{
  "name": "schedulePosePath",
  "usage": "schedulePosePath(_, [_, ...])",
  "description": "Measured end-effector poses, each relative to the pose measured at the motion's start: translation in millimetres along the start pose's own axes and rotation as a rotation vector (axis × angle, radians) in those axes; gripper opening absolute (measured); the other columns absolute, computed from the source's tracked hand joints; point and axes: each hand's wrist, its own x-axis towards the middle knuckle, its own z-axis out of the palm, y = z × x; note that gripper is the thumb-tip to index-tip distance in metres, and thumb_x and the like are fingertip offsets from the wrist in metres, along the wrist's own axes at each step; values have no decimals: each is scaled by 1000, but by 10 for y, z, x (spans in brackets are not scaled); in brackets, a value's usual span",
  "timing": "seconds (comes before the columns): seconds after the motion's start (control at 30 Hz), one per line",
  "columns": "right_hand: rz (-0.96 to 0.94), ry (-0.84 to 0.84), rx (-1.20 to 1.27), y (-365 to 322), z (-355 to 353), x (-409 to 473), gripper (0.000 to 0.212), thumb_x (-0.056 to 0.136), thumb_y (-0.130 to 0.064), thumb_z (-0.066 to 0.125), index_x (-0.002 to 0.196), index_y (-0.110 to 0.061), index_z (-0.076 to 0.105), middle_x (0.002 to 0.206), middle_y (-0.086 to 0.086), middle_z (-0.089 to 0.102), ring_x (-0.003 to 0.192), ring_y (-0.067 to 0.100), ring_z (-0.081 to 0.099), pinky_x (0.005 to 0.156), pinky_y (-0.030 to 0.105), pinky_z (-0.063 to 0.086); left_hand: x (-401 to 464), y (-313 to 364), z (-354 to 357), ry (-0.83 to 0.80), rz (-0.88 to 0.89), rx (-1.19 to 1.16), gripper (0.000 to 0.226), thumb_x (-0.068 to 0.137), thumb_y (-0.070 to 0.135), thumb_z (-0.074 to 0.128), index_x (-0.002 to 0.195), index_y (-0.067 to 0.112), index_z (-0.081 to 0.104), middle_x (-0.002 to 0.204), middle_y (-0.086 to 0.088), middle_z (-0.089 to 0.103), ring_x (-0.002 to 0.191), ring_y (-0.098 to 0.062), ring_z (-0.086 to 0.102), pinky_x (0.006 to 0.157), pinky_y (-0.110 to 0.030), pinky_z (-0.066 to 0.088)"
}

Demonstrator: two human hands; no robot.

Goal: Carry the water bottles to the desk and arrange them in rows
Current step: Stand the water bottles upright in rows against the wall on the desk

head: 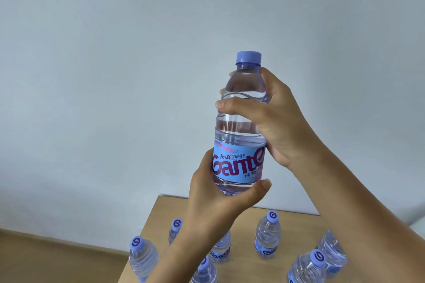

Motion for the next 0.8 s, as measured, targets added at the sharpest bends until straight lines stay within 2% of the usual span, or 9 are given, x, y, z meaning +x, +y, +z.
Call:
schedulePosePath(0.1, [-19,-16,43,-15,-20,22,36,65,-11,78,99,-15,65,95,2,71,79,16,71,69,28,57,5,16,-28,-31,8,21,61,58,36,91,111,27,61,97,6,74,87,-14,72,67,-21,57])
schedulePosePath(0.17, [-16,-52,83,-39,-46,37,34,66,-10,76,98,-16,65,94,5,71,80,21,71,69,31,58,20,41,-60,-84,-2,15,58,58,41,90,109,31,63,98,5,74,88,-16,73,69,-24,58])
schedulePosePath(0.37, [-8,-185,157,-56,-116,48,41,72,-9,69,111,-17,63,97,2,73,89,27,72,74,34,60,53,79,-129,-239,-87,-140,42,60,32,87,99,33,71,98,-4,75,90,-19,73,72,-23,57])
schedulePosePath(0.47, [2,-232,140,-40,-133,31,43,74,-10,69,116,-16,61,104,6,73,95,31,73,80,37,60,48,35,-122,-233,-83,-141,40,61,29,87,98,32,72,96,-5,75,87,-19,73,71,-23,57])
schedulePosePath(0.57, [8,-205,24,-30,-131,32,42,73,-19,74,113,-15,61,106,10,73,98,30,72,85,41,60,22,-2,-103,-194,-76,-134,40,60,32,86,96,33,71,96,-3,76,87,-19,74,70,-22,57])
schedulePosePath(0.7, [9,-154,-46,-4,-105,15,46,69,-29,80,110,-18,63,96,-7,73,96,16,71,87,40,58,35,-41,-86,-130,-79,-131,51,57,34,86,104,23,68,97,-3,76,88,-20,74,69,-21,57])
schedulePosePath(0.8, [-3,-135,-36,51,-80,9,43,70,-24,79,109,-16,63,93,-9,73,90,13,72,79,33,59,51,-53,-84,-122,-89,-114,54,57,36,86,106,22,67,97,-2,76,89,-20,73,69,-21,56])
